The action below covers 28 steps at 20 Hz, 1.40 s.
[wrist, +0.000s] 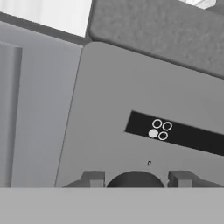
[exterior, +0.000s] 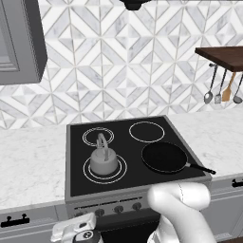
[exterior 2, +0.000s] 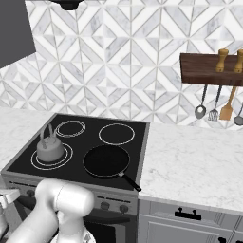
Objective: Pick the kettle from the counter and place it on a stove burner. Then turn the burner on.
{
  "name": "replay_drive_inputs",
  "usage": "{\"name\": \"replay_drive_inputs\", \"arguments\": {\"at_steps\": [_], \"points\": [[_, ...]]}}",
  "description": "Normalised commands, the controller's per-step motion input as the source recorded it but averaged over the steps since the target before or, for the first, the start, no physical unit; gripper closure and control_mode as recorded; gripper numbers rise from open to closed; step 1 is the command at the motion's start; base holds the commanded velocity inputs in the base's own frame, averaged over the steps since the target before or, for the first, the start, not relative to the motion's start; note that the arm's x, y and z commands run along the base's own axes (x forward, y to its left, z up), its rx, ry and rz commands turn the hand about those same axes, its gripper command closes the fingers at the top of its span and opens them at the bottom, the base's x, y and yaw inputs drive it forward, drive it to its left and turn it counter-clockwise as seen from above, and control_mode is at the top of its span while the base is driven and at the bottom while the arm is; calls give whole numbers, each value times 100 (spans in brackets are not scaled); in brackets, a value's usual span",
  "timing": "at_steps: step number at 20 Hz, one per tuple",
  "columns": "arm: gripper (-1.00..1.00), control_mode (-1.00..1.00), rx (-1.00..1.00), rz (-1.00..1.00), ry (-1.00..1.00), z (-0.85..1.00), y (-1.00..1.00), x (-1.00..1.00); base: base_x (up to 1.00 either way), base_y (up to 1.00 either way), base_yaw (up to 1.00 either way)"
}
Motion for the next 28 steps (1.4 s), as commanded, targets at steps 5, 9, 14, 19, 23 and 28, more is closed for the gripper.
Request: {"name": "replay_drive_inputs", "arguments": {"at_steps": [5,9,14,19,23,28], "points": [[100,-100,-40,7,8,-4,2,1,0,0,0],[100,-100,-45,11,9,-13,0,7,0,0,0],[100,-100,-46,15,15,-15,0,7,0,0,0],[100,-100,-45,21,21,-13,0,6,0,0,0],[100,-100,-49,26,20,-8,0,6,0,0,0],[100,-100,-53,30,12,-11,0,11,0,0,0]]}}
